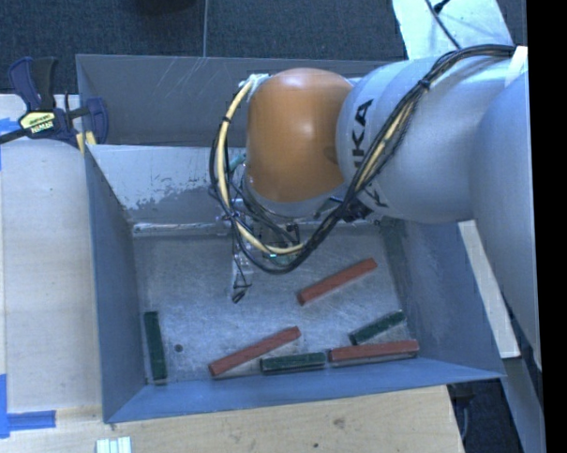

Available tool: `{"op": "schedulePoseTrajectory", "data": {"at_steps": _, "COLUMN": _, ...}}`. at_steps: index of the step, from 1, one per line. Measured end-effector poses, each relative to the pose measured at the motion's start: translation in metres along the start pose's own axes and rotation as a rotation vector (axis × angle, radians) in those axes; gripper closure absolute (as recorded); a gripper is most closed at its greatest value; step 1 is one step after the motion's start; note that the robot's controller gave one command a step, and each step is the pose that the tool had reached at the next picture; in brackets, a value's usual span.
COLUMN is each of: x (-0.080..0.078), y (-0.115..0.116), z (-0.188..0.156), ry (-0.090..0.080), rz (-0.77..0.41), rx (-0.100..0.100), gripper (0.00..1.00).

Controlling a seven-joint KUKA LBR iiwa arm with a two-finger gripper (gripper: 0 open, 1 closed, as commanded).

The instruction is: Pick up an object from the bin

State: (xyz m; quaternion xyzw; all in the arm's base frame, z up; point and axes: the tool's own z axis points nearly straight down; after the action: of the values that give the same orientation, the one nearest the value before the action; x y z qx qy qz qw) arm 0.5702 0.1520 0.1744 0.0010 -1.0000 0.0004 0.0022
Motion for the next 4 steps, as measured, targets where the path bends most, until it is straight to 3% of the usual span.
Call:
{"op": "schedulePoseTrajectory", "data": {"at_steps": 1, "x": -0.007, "y": -0.027, "z": -0.025, "ry": -0.011, "rz": 0.003, "rx": -0.001, "gripper": 0.0}}
{"op": "schedulePoseTrajectory", "data": {"at_steps": 2, "x": 0.001, "y": -0.033, "z": 0.091, "ry": 0.0, "rz": -0.175, "rx": 0.0, "gripper": 0.0}}
{"op": "schedulePoseTrajectory", "data": {"at_steps": 3, "x": 0.028, "y": -0.161, "z": 0.101, "ry": -0.003, "rz": -0.203, "rx": 0.004, "gripper": 0.0}}
{"op": "schedulePoseTrajectory", "data": {"at_steps": 4, "x": -0.045, "y": -0.229, "z": 0.103, "ry": -0.013, "rz": -0.18, "rx": 0.005, "gripper": 0.0}}
